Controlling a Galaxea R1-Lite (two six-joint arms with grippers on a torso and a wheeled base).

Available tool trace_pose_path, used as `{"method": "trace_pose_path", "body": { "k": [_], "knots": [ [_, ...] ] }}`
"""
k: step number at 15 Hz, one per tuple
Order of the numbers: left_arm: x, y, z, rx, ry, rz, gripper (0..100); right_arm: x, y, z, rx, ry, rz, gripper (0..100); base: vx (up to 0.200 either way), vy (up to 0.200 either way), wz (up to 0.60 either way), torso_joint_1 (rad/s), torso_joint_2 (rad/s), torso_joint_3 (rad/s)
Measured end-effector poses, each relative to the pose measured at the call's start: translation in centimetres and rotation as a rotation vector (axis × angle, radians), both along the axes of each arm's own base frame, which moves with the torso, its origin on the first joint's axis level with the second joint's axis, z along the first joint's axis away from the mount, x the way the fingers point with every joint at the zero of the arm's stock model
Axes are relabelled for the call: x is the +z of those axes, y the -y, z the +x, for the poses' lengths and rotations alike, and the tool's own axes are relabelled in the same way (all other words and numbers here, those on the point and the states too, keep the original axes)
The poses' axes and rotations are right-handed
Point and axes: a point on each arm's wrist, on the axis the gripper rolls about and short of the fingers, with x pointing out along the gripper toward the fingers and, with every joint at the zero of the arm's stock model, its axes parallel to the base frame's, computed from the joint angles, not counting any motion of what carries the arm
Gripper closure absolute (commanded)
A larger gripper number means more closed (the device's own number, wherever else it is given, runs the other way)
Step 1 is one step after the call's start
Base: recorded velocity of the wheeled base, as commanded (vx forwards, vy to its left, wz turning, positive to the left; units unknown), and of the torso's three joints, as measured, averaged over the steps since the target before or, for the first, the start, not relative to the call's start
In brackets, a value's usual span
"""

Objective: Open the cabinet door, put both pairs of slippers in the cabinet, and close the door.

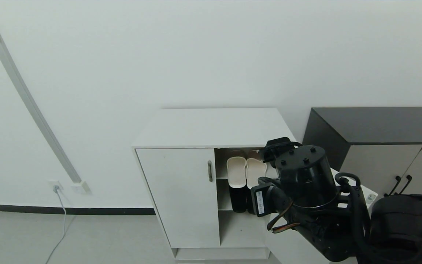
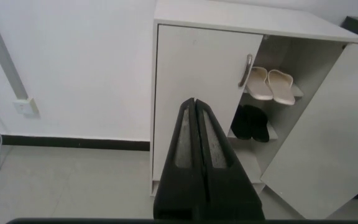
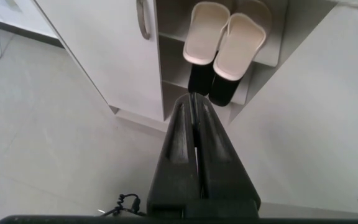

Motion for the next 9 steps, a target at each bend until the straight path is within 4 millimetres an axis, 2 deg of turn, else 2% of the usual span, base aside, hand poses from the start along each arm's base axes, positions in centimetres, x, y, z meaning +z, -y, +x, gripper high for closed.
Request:
{"method": "trace_pose_path", "body": {
  "k": [9],
  "knots": [
    [0.0, 0.0, 0.0, 0.0, 0.0, 0.0, 100, 0.05, 0.21, 0.24, -0.012, 0.003, 0.004, 100, 0.0, 0.0, 0.0, 0.186, -0.41, -0.223]
  ]
}}
